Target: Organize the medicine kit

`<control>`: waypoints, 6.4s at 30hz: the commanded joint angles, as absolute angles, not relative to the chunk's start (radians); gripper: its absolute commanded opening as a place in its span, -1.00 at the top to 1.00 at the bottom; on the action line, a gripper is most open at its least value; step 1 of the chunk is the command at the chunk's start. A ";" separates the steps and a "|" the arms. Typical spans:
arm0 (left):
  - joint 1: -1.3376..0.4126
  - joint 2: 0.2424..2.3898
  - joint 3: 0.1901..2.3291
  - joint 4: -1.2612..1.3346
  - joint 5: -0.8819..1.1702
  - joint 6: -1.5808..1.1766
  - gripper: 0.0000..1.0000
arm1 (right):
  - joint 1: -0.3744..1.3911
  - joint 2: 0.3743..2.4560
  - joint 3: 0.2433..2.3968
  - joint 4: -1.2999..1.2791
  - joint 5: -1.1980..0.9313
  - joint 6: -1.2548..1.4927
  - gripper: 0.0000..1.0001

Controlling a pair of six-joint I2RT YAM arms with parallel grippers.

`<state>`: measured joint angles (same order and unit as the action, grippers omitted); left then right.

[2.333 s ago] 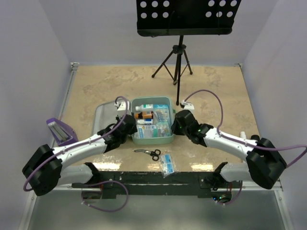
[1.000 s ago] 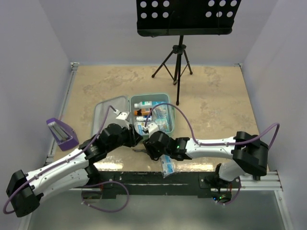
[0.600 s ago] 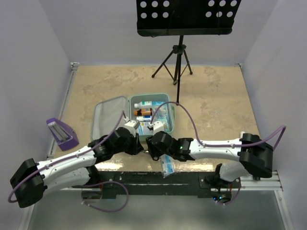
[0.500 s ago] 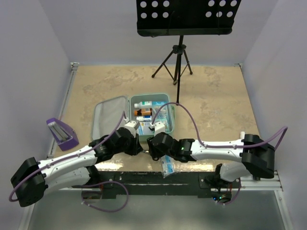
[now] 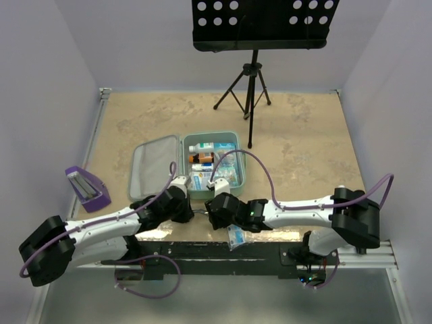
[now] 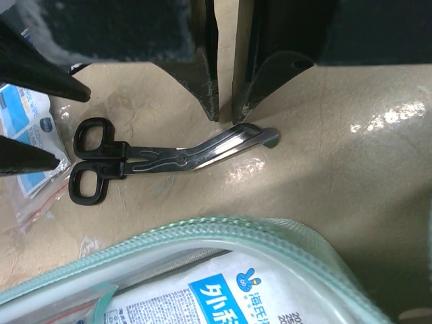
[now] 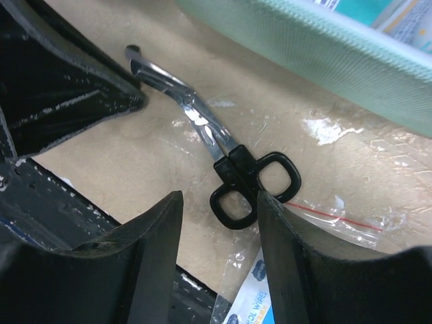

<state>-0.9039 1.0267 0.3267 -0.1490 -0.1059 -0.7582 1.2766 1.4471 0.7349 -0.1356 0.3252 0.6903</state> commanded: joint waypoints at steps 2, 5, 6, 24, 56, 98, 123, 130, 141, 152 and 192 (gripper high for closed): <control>-0.907 0.951 0.305 -0.110 -0.132 -0.773 0.64 | 1.292 1.447 0.772 -0.126 0.360 0.710 -0.06; -0.907 0.873 0.301 -0.121 -0.123 -0.765 0.63 | 1.293 1.443 0.779 -0.130 0.371 0.713 -0.06; -0.907 0.846 0.299 -0.127 -0.126 -0.767 0.62 | 1.293 1.440 0.781 -0.132 0.374 0.716 -0.07; -0.907 0.919 0.290 -0.058 -0.196 -0.787 0.70 | 1.293 1.411 0.792 -0.167 0.402 0.736 -0.07; -0.905 1.097 0.279 -0.035 -0.225 -0.811 0.77 | 1.293 1.506 0.811 -0.196 0.433 0.741 -0.15; -0.905 0.678 0.465 -0.354 -0.345 -0.808 0.53 | 1.223 1.672 0.864 -0.037 0.371 0.520 -0.17; -0.905 0.660 0.518 -0.374 -0.387 -0.815 0.49 | 1.229 1.647 0.842 -0.069 0.272 0.492 -0.16; -0.905 0.657 0.520 -0.371 -0.393 -0.811 0.47 | 1.229 1.686 0.859 -0.087 0.259 0.489 -0.07; -0.905 0.657 0.514 -0.371 -0.396 -0.813 0.47 | 1.241 1.733 0.899 -0.156 0.307 0.518 0.31; -0.905 0.669 0.509 -0.361 -0.388 -0.818 0.47 | 1.244 1.677 0.904 -0.193 0.325 0.529 0.16; -0.905 0.678 0.506 -0.348 -0.387 -0.818 0.45 | 1.289 1.649 0.997 -0.336 0.373 0.541 0.71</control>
<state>-0.9047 0.6758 0.4770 -0.3820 -0.3752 -0.8028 1.2819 1.7061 0.9649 -0.3023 0.3496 0.5304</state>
